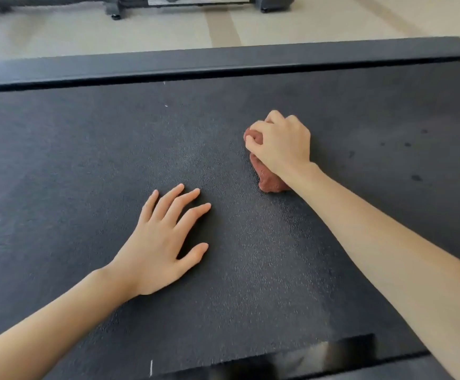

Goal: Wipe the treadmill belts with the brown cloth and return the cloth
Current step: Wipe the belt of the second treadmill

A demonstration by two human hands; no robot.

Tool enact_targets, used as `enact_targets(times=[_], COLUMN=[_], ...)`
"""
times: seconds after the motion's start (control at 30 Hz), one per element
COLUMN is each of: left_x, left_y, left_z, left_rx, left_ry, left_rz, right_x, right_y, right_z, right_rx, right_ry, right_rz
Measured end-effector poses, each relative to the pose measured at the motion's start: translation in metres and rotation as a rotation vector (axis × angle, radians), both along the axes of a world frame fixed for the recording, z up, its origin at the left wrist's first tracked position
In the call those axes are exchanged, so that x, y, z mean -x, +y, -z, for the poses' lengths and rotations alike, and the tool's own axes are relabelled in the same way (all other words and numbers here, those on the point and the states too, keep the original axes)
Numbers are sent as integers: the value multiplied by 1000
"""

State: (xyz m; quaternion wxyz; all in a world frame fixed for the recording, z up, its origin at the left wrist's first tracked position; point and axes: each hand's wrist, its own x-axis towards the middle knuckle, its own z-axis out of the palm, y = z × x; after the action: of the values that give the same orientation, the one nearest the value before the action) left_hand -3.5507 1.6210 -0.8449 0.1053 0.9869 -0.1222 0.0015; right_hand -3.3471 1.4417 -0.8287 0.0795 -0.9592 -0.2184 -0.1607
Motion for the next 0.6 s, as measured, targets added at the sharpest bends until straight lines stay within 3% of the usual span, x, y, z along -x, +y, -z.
enact_targets(times=[0.2,0.27,0.43,0.6], left_x=[-5,-19,-51,-66], left_y=[6,7,-34,-61], left_z=[-3,-8,-16,-4], left_rx=[-32,-59,-27,-81], left_ry=[-1,8,0,19], left_rz=[64,128,197,240], right_x=[99,94,50,113], right_y=[-54,-77,-102,-107], right_z=[9,4,-5,2], right_rx=[-102,-85,-54,8], right_ry=[-86,-62,70,-8], right_rz=[-305,-217,236,217])
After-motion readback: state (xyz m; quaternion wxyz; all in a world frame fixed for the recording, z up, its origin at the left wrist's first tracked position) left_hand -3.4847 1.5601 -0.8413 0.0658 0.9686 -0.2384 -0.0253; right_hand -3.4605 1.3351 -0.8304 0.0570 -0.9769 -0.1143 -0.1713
